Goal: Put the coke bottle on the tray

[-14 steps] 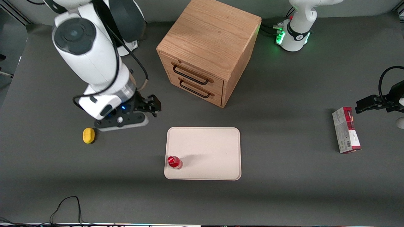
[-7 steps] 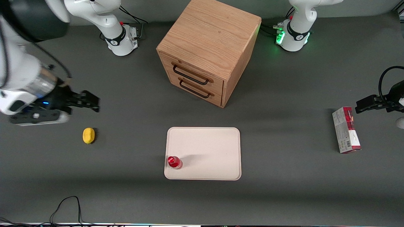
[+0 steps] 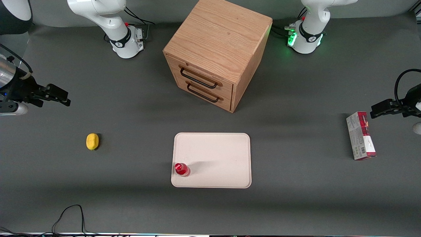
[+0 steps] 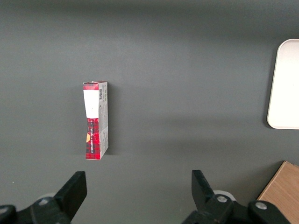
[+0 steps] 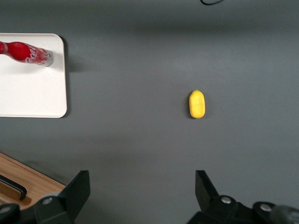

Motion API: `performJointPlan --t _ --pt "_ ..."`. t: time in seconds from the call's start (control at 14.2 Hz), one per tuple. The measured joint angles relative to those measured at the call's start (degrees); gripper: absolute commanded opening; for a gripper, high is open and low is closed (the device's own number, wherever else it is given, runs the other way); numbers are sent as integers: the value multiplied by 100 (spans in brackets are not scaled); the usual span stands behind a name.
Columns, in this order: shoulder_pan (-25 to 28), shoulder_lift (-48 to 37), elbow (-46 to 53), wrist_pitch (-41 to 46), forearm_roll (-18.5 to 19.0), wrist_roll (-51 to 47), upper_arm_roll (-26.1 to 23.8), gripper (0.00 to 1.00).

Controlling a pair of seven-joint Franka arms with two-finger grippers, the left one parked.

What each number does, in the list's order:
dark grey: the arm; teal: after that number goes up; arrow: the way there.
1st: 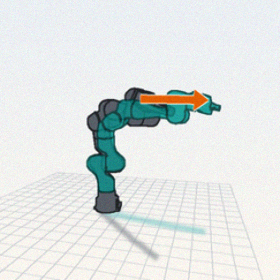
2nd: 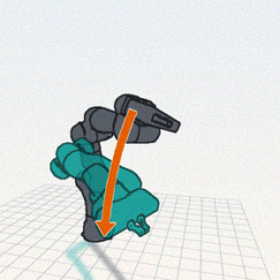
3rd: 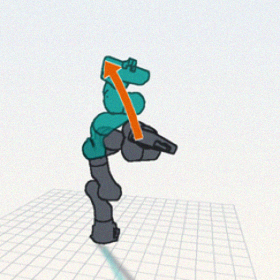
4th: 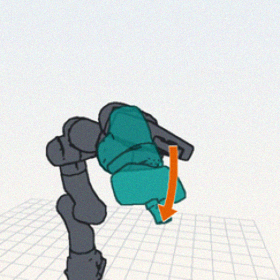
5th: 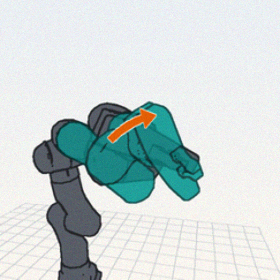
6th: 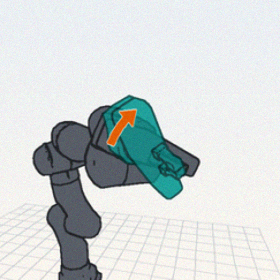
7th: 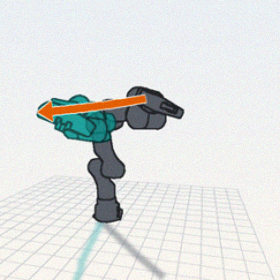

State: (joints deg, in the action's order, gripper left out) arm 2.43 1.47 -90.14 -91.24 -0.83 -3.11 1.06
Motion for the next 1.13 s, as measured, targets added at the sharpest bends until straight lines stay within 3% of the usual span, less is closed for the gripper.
performJointPlan --t 1.13 --pt "-89 34 -139 21 63 11 27 100"
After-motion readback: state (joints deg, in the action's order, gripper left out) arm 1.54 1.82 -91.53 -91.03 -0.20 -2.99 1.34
